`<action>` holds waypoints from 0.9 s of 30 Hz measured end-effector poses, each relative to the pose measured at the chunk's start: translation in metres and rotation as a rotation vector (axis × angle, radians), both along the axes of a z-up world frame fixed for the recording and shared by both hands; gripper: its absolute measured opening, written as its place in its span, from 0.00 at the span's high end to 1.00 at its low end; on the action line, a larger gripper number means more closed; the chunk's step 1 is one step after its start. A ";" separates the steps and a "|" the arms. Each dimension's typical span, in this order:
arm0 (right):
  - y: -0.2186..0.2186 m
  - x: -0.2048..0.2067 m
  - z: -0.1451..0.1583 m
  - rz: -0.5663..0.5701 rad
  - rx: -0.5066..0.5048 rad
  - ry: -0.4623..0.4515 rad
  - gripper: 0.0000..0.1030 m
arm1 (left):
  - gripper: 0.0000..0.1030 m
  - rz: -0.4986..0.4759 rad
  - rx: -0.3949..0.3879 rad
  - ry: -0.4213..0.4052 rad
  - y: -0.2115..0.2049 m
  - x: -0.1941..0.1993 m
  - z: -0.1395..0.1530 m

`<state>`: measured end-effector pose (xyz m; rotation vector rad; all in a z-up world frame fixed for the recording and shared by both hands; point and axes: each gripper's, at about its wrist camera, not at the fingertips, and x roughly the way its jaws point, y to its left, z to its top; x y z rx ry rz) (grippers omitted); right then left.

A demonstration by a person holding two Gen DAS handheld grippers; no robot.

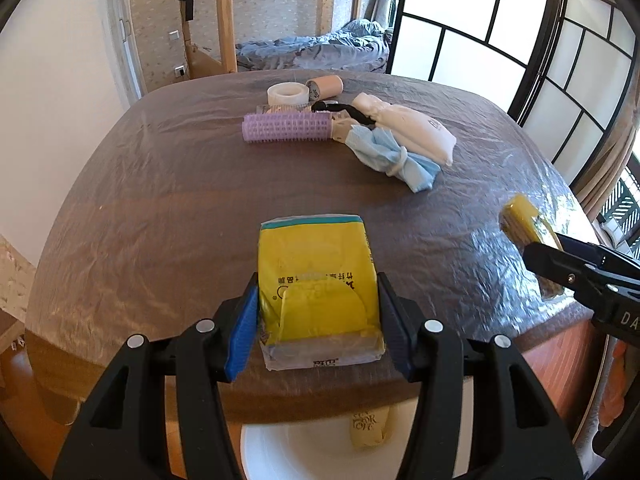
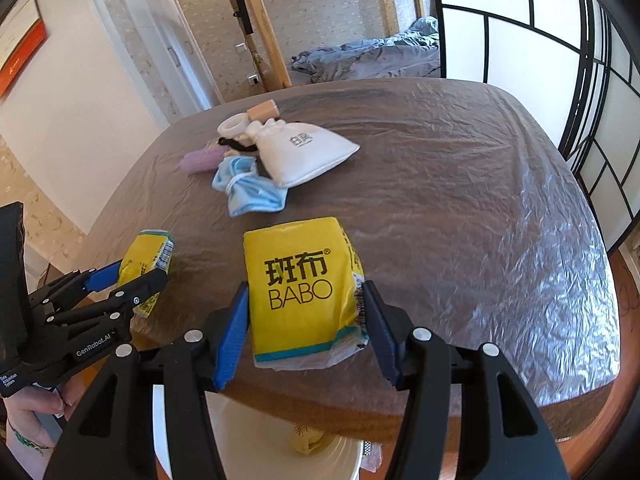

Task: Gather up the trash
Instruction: 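Carry the BABO pack with the right gripper over the bucket while the left carries the packet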

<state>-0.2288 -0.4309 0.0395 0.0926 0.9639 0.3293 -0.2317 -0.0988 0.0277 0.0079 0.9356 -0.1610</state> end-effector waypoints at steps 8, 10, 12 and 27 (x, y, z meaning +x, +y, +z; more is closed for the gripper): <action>0.015 -0.032 0.005 -0.018 -0.014 -0.008 0.47 | 0.46 -0.022 -0.023 -0.016 0.011 -0.022 0.007; 0.018 -0.041 0.005 -0.034 0.003 0.003 0.47 | 0.46 -0.035 -0.024 -0.016 0.013 -0.027 0.009; 0.023 -0.050 0.006 -0.043 0.005 0.005 0.47 | 0.46 -0.050 -0.027 -0.017 0.018 -0.035 0.011; 0.046 -0.128 -0.007 -0.153 -0.009 0.045 0.47 | 0.46 -0.108 -0.055 0.025 0.046 -0.091 -0.002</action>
